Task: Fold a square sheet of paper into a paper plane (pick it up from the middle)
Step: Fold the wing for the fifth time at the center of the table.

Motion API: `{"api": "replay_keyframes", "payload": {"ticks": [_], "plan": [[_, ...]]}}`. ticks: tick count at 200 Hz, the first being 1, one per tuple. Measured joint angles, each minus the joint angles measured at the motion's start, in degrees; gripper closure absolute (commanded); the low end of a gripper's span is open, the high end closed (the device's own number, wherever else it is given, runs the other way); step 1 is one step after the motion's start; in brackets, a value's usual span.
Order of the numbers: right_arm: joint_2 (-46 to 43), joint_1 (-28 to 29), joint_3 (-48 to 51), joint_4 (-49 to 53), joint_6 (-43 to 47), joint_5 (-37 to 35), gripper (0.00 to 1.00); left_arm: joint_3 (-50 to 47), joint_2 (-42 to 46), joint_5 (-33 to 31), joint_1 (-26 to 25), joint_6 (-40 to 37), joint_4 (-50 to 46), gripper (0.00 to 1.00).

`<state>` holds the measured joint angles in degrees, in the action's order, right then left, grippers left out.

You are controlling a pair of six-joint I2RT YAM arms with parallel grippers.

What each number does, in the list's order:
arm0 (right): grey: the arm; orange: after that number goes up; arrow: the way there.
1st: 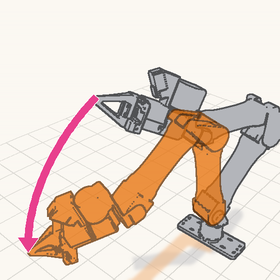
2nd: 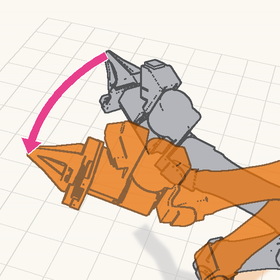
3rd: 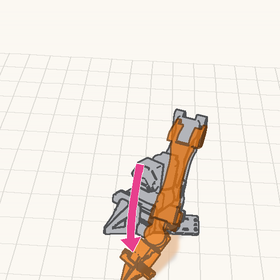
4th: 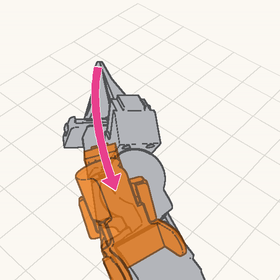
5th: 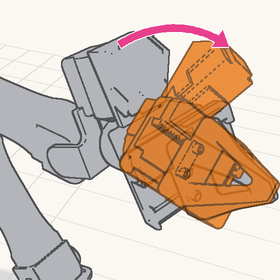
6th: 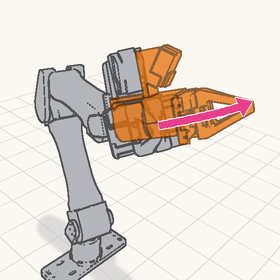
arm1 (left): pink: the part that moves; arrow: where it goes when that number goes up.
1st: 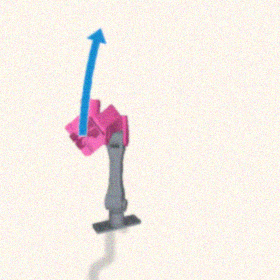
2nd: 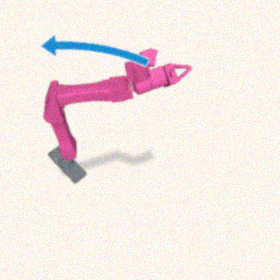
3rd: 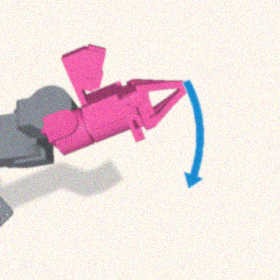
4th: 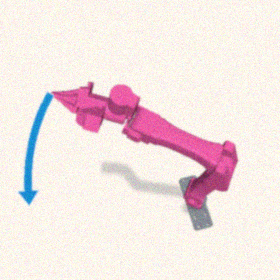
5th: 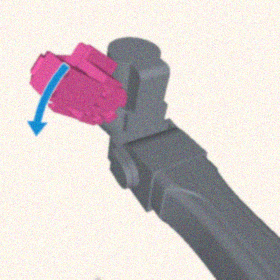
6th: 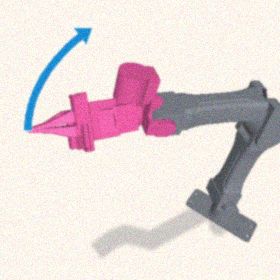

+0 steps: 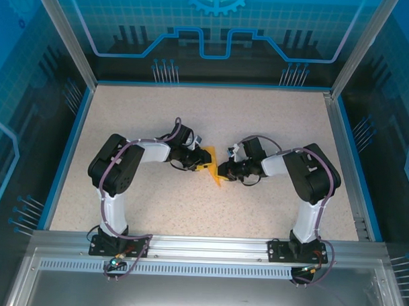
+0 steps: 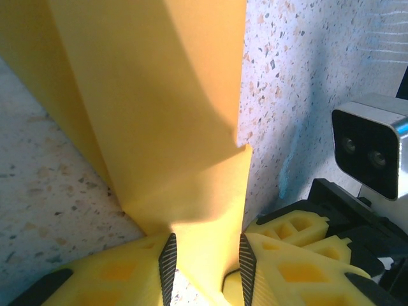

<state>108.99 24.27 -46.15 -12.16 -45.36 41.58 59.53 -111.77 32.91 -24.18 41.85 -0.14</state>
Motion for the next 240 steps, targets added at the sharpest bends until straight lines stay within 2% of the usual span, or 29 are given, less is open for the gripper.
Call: {"api": "replay_keyframes", "payload": {"ticks": [36,96,172,240], "plan": [[0.0,0.1,0.0,0.1,-0.7,-0.7,0.96,-0.7,1.2,0.6,0.0,-0.1,1.8,0.55],[0.0,0.1,0.9,-2.0,-3.3,-1.1,0.97,-4.0,5.8,2.1,-0.1,-0.1,8.2,0.54],[0.0,0.1,1.0,-2.3,-4.3,-1.2,0.98,-3.9,3.7,2.5,-2.6,-0.5,7.7,0.59],[0.0,0.1,1.1,-2.4,-4.8,-1.3,1.00,-3.6,2.8,1.8,-2.8,-1.5,5.6,0.62]]}}
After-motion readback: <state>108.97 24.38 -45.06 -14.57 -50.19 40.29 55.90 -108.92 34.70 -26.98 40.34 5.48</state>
